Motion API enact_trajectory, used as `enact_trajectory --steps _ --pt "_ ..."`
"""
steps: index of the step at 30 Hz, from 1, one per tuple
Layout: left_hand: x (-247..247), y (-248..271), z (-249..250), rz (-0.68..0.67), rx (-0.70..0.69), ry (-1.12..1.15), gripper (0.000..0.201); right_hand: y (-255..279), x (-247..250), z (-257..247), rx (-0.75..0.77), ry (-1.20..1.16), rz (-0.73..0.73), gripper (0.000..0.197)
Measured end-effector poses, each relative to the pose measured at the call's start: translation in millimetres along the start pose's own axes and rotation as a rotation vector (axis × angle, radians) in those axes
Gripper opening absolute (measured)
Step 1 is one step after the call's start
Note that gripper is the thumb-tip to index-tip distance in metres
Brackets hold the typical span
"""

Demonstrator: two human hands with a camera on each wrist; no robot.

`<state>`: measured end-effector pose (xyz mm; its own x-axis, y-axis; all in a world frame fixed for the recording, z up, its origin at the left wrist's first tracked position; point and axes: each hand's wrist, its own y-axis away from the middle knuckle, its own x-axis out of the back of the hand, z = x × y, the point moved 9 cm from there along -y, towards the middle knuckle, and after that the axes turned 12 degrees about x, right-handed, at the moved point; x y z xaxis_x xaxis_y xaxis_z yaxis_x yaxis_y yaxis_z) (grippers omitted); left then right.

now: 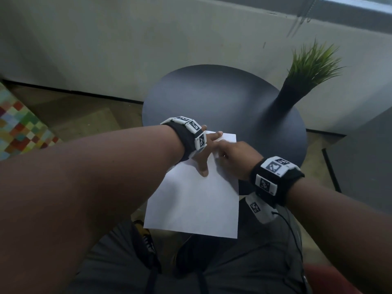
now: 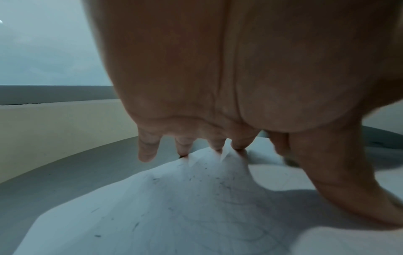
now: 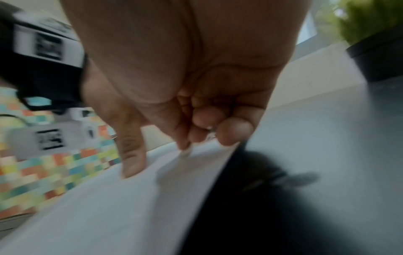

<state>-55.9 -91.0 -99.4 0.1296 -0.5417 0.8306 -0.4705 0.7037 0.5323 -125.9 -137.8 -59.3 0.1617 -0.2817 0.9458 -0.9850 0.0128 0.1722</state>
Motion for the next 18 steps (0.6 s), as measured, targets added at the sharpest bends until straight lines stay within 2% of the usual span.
enact_trajectory --steps 2,4,7,11,12,15,18 --pt "-3 0 -1 -0.010 0.012 -0.025 0.125 5 -16 -22 0.125 -0.012 -0.123 0.012" --pt "1 0 1 0.001 0.006 -0.027 0.125 4 -11 -20 0.131 -0.026 -0.144 0.009" --pt "11 1 3 0.026 0.017 0.000 0.113 -6 5 21 -0.054 -0.060 -0.026 0.013" --pt "28 10 -7 0.204 0.065 0.047 0.074 -10 6 57 -0.225 -0.108 0.034 0.019" --pt "23 12 -10 0.193 0.068 0.068 0.075 -10 5 61 -0.241 -0.120 0.030 0.019" --pt "4 19 -16 0.064 0.095 0.090 0.105 -11 6 59 -0.249 -0.096 0.025 0.017" --pt "0 17 -18 0.067 0.091 0.096 0.116 -8 0 30 -0.137 -0.053 -0.013 0.014"
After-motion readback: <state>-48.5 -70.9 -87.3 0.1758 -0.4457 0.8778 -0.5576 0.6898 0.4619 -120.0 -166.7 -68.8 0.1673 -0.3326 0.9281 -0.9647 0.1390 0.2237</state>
